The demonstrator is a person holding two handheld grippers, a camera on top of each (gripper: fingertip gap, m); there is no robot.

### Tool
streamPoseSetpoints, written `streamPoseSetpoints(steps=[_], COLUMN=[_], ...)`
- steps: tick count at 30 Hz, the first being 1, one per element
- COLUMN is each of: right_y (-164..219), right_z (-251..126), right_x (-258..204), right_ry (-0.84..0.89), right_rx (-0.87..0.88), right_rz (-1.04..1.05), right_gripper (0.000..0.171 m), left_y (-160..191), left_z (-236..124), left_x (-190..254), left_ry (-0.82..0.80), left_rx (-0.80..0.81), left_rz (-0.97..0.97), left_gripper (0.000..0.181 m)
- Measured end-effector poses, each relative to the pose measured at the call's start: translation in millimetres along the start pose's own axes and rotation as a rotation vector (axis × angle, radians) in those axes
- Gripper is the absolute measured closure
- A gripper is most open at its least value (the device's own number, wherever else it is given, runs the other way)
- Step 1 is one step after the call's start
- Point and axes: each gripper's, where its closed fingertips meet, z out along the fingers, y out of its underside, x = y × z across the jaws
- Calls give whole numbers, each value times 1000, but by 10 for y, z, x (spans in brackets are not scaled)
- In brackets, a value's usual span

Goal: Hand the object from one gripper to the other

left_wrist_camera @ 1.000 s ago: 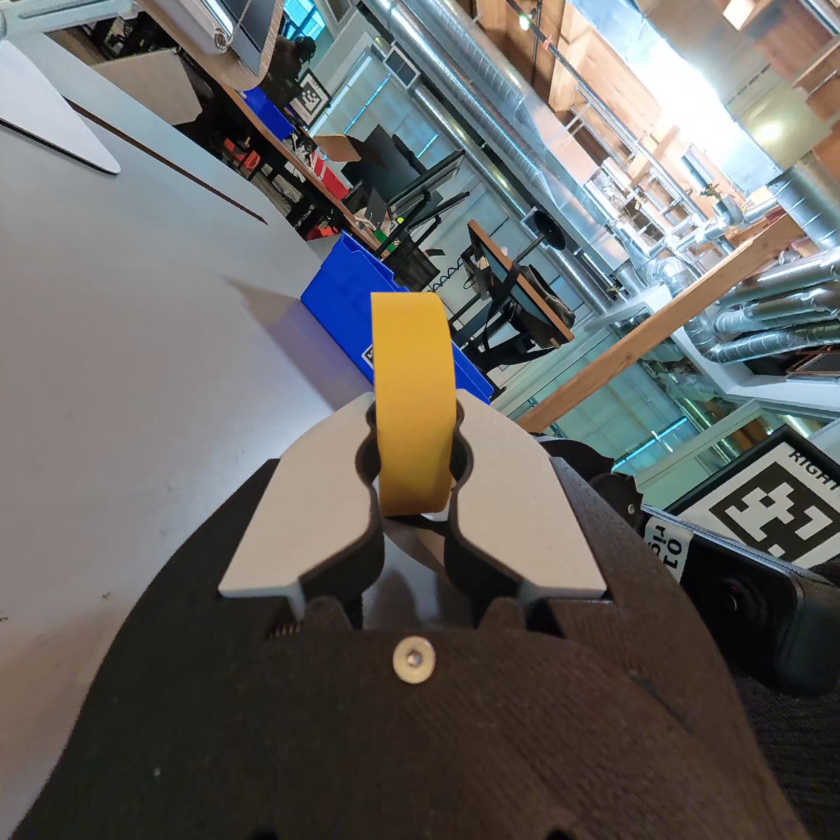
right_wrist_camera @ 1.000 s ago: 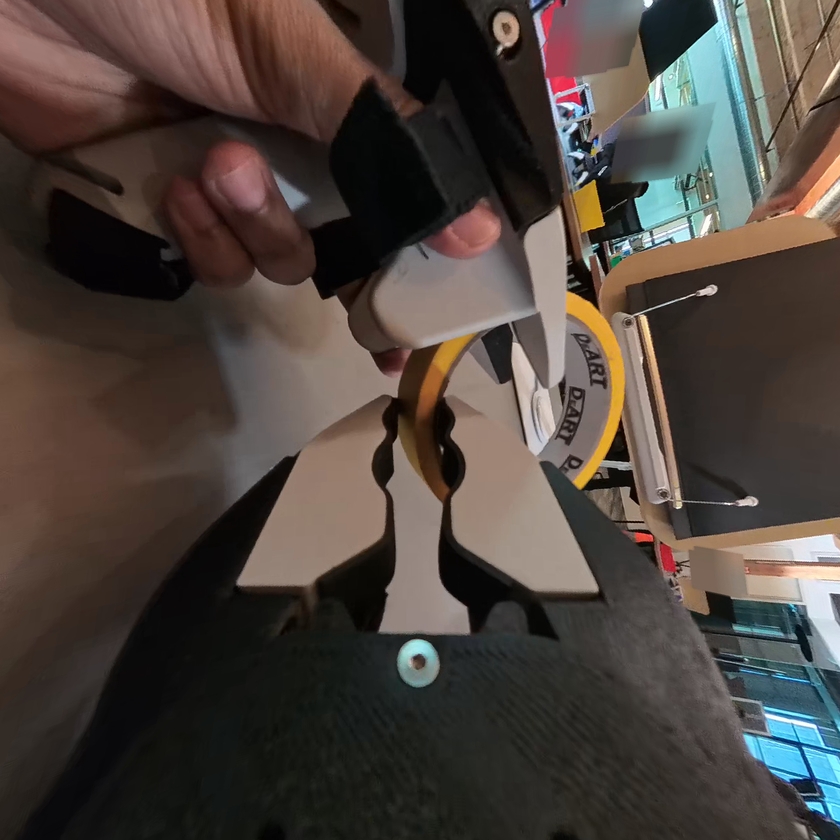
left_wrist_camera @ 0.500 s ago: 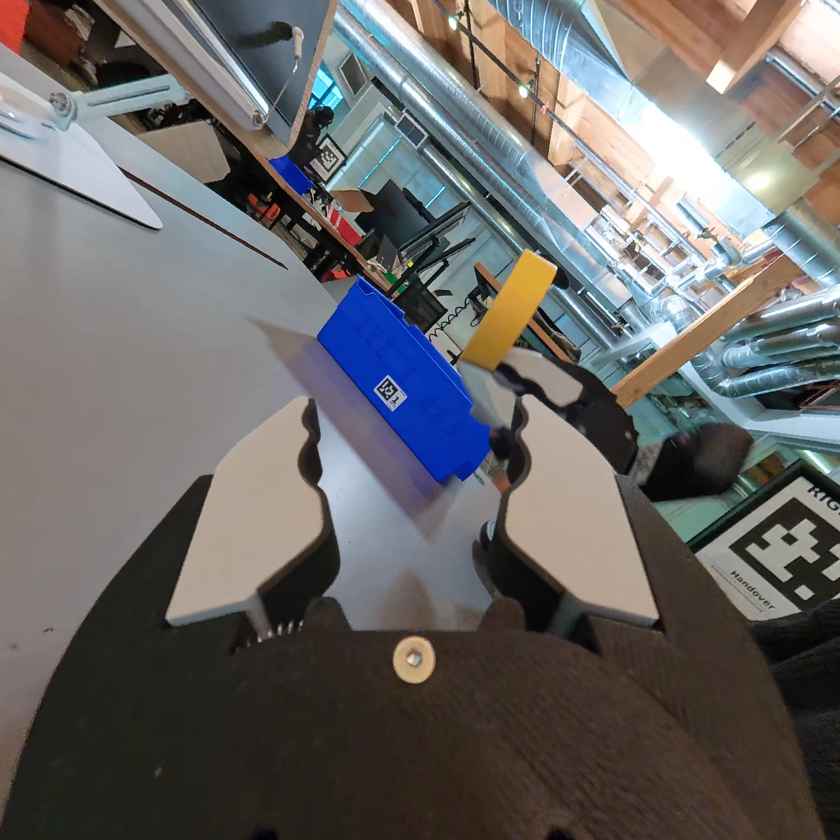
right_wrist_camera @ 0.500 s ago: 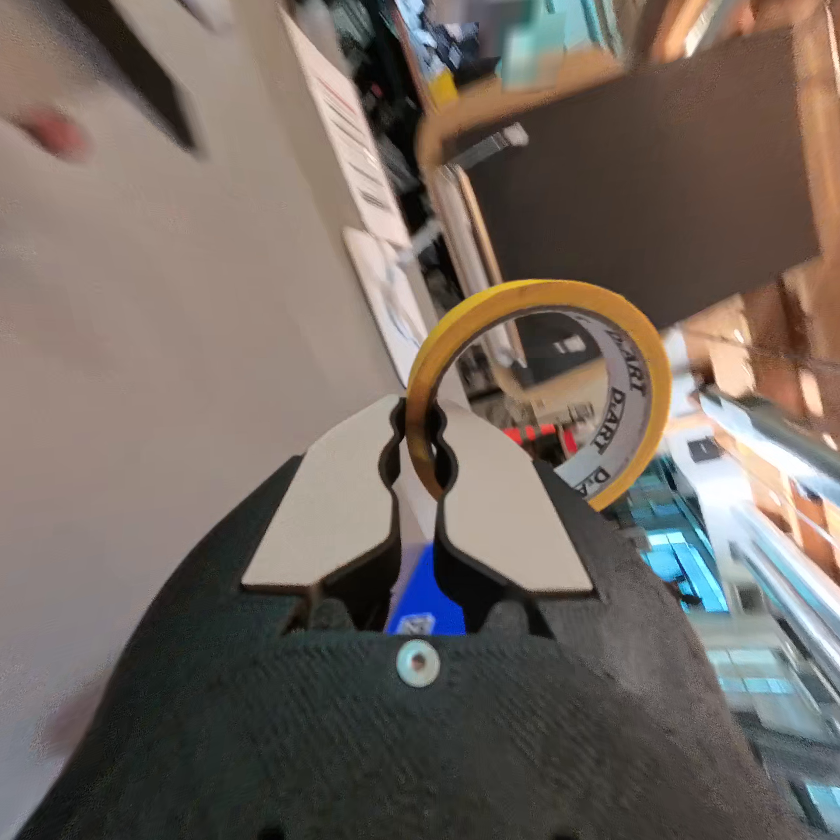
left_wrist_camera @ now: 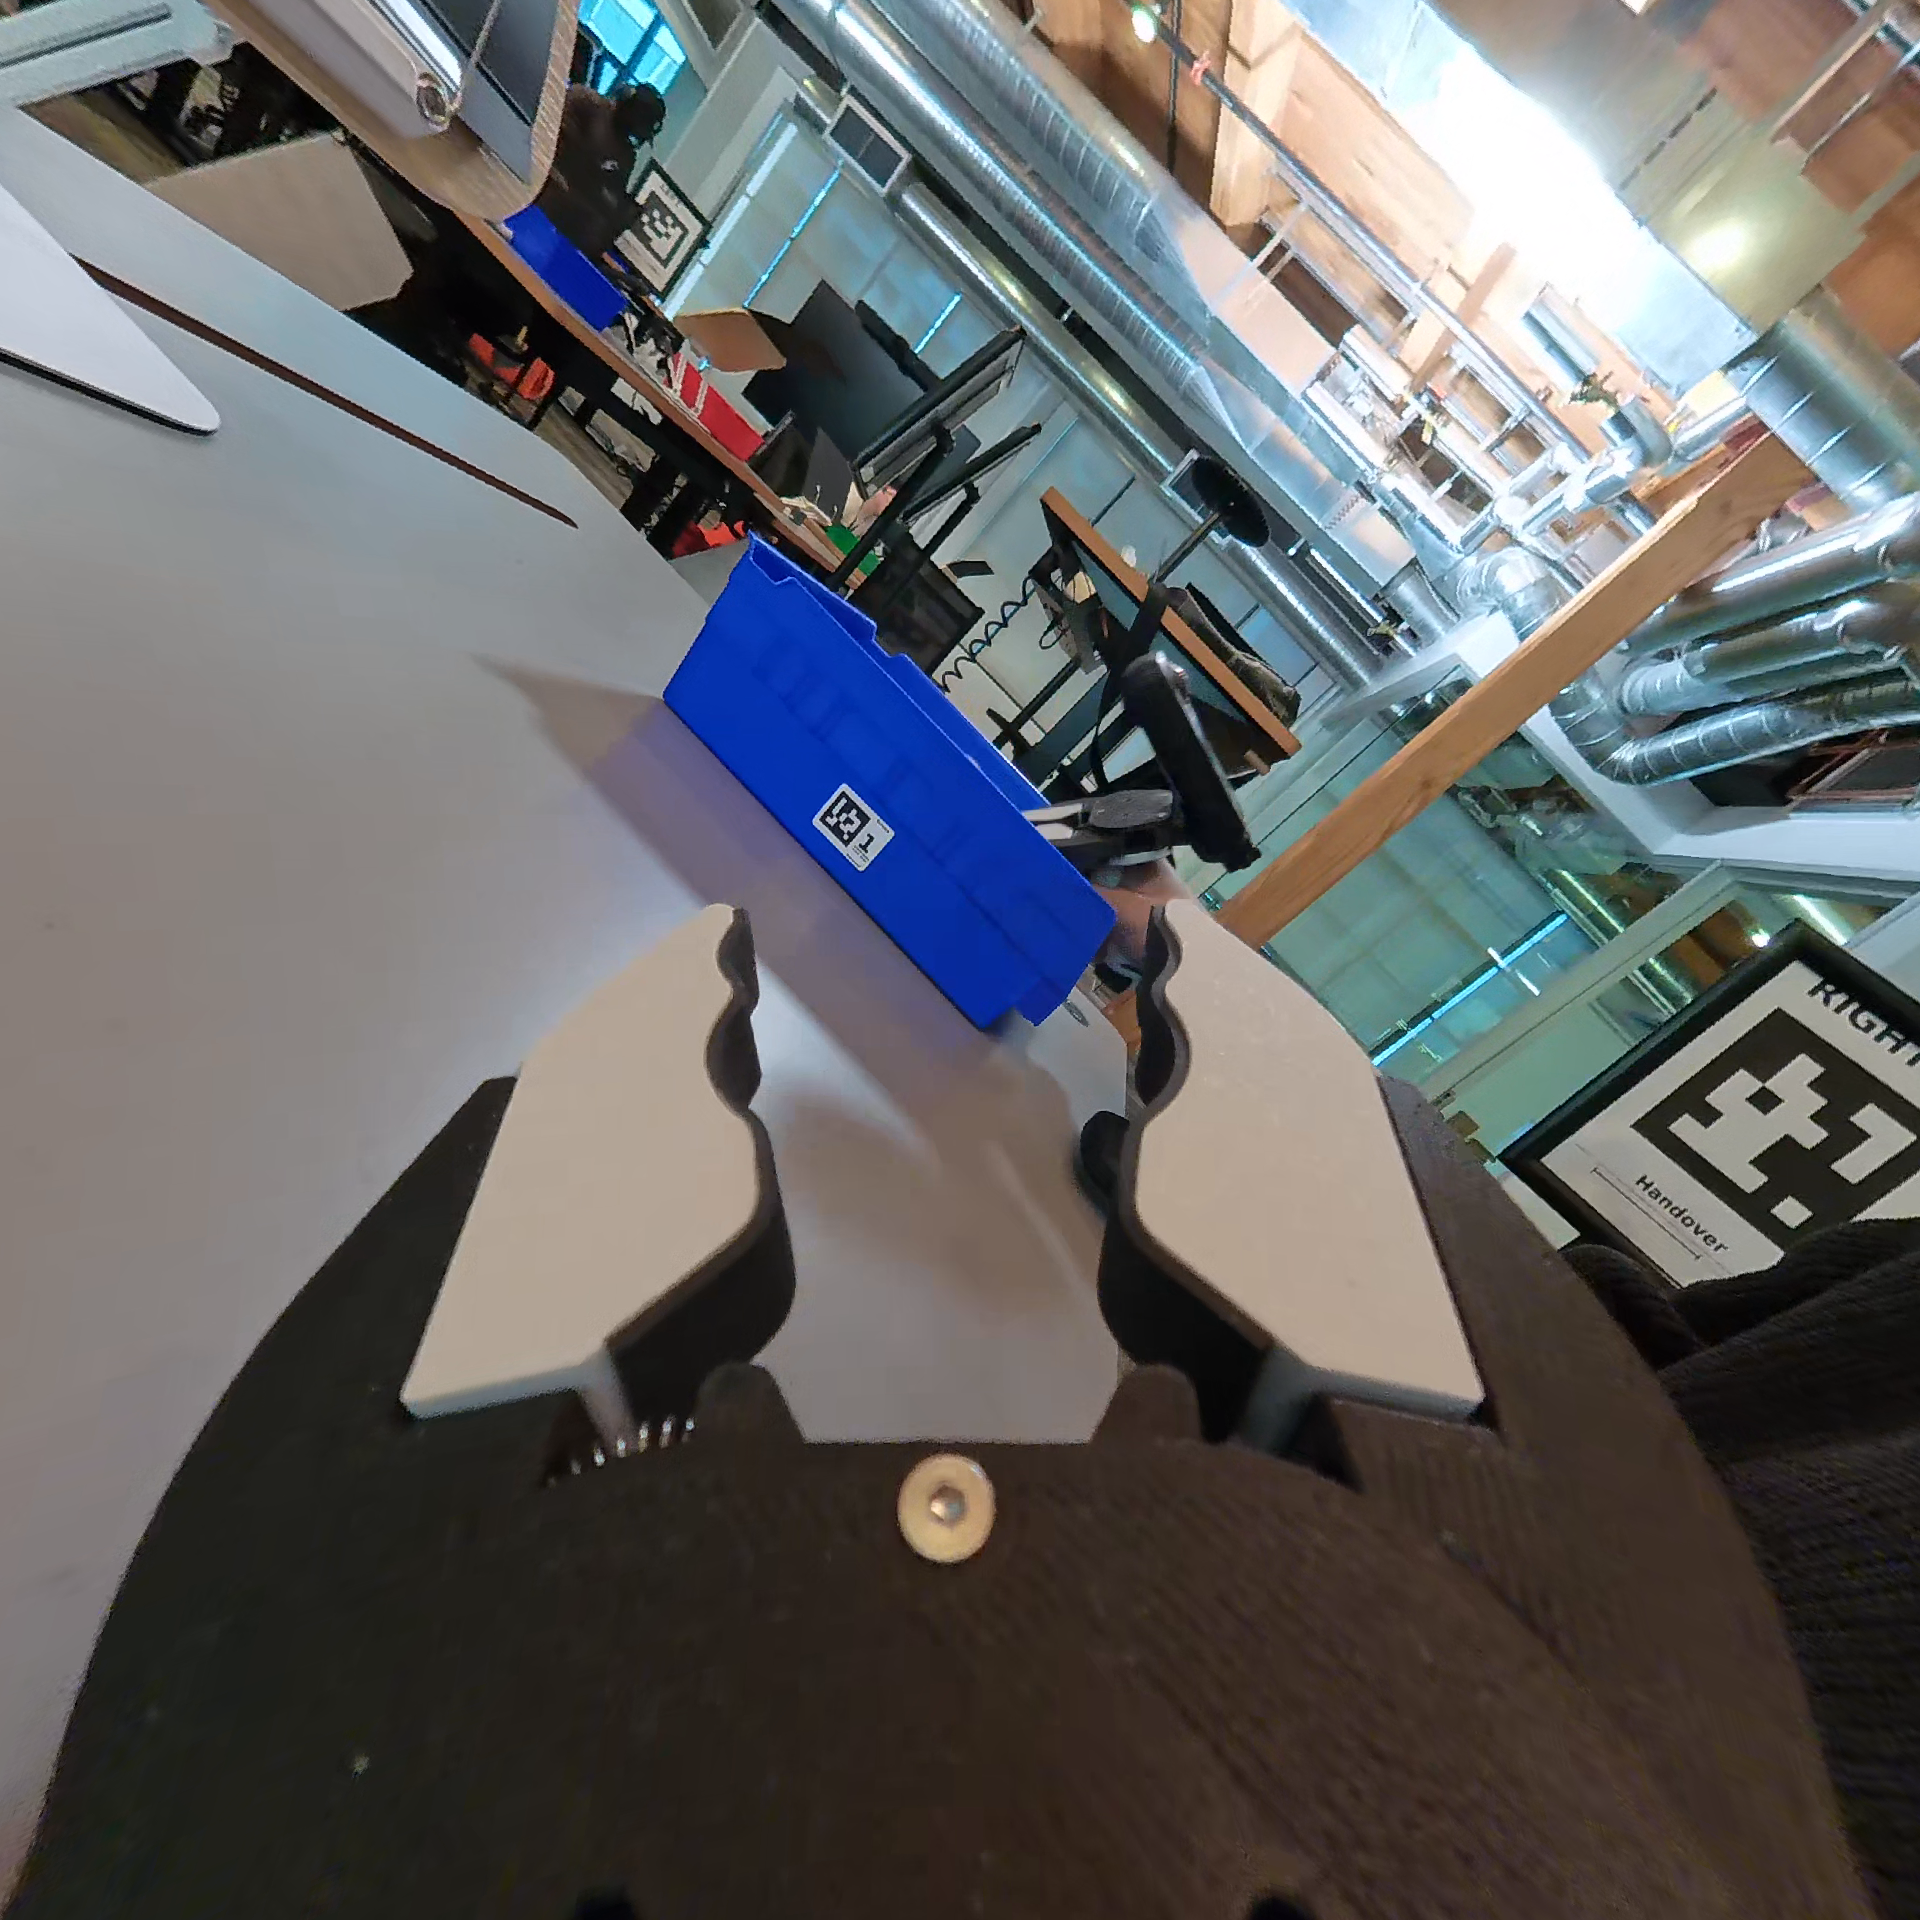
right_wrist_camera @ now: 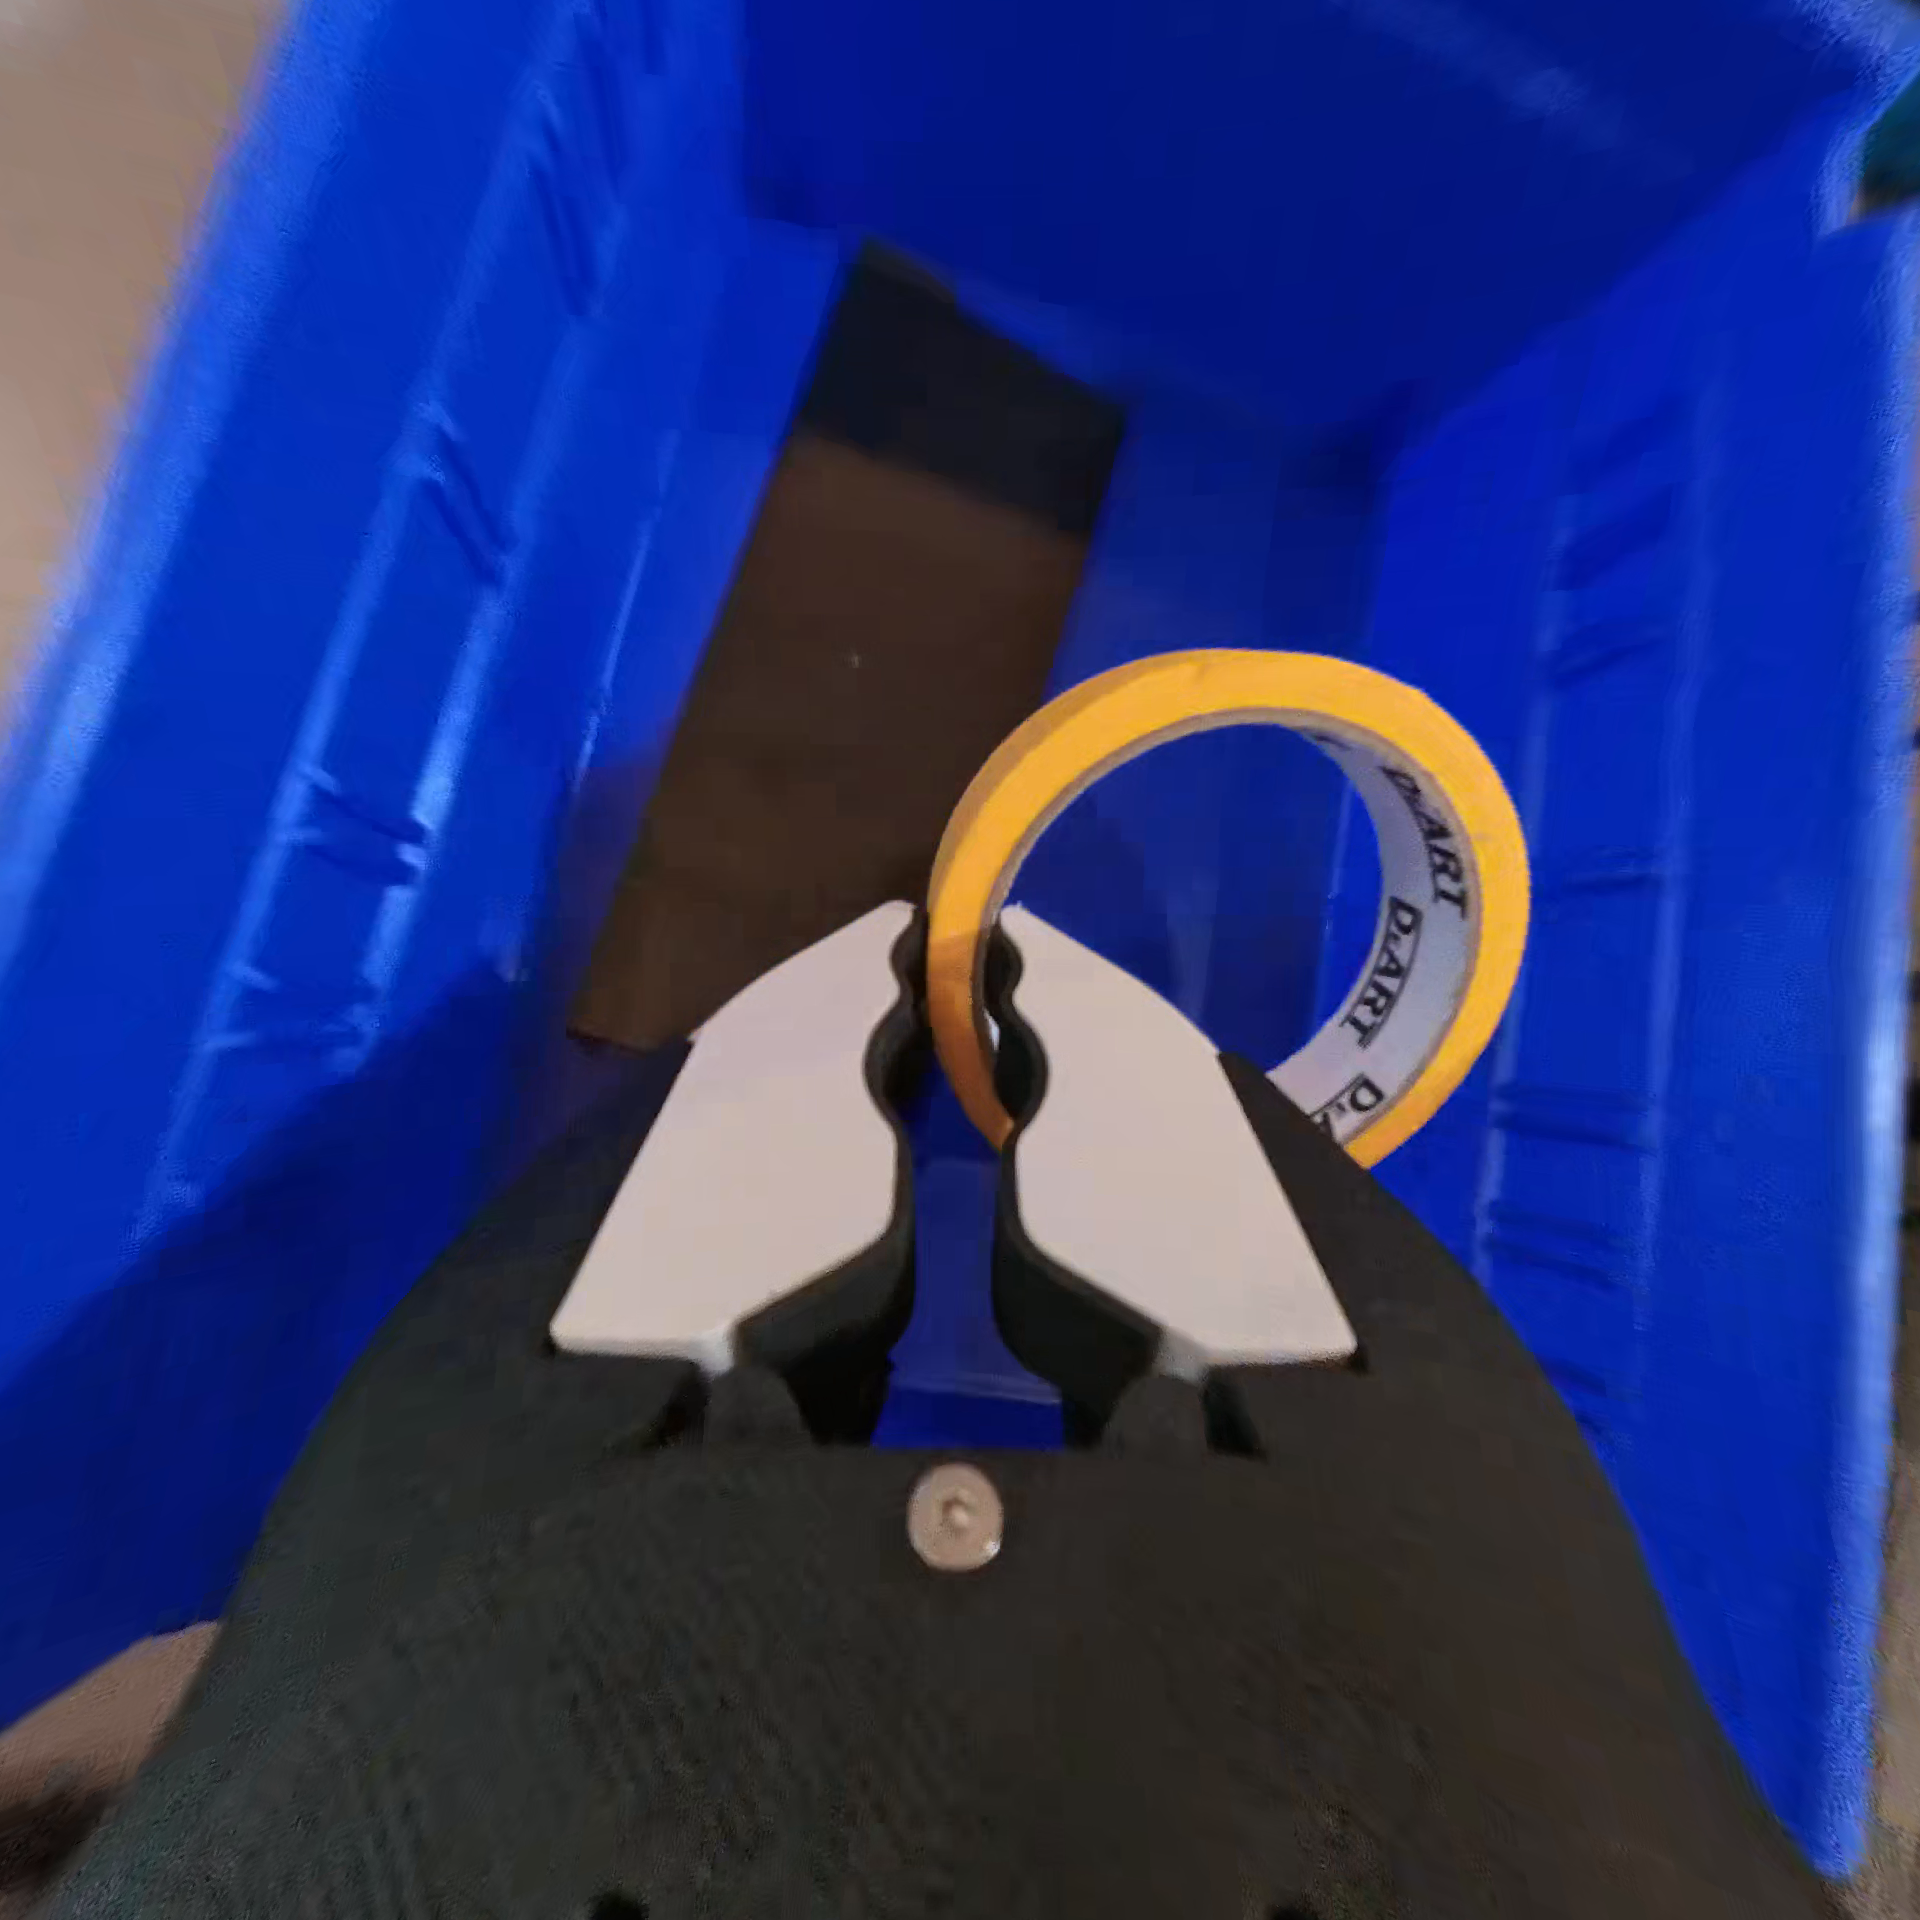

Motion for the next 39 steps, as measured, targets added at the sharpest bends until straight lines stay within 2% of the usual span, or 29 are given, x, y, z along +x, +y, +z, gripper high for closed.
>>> streamPoseSetpoints(steps=[1,5,10,12,14,17,21,24,27,30,32,39], right_y=[70,84,66,-29,-283,-850,-1303,-1262,-986,-802,-852,-839], right_z=[50,72,26,-88,-335,-840,-1318,-1426,-1122,-756,-735,-837], right_x=[-2,-22,71,135,135,-344,-1599,-2593,-3149,-3226,-3140,-3200], right_ry=[-14,-26,44,86,128,36,-244,-548,-727,-685,-623,-820], right_rx=[-37,-49,-44,0,115,379,661,791,766,605,647,611], right_rz=[13,33,8,12,3,-35,-179,-234,-253,-386,-418,-214], right_gripper=[160,158,136,130,134,140,142,141,142,139,139,141], left_y=[-2,14,84,104,120,166,241,224,160,70,-7,-465], left_z=[-2,5,41,52,66,100,129,89,15,-48,-91,-370], left_x=[-6,4,47,56,52,45,51,15,-32,-95,-163,-402], left_ry=[0,13,12,8,2,1,-11,-73,-126,-156,-188,-379], left_rx=[2,-9,-53,-65,-74,-92,-123,-133,-144,-140,-133,-73], left_rz=[-6,-16,45,68,85,90,117,201,276,302,308,325], left_gripper=[109,107,106,106,106,107,109,113,124,128,131,140])
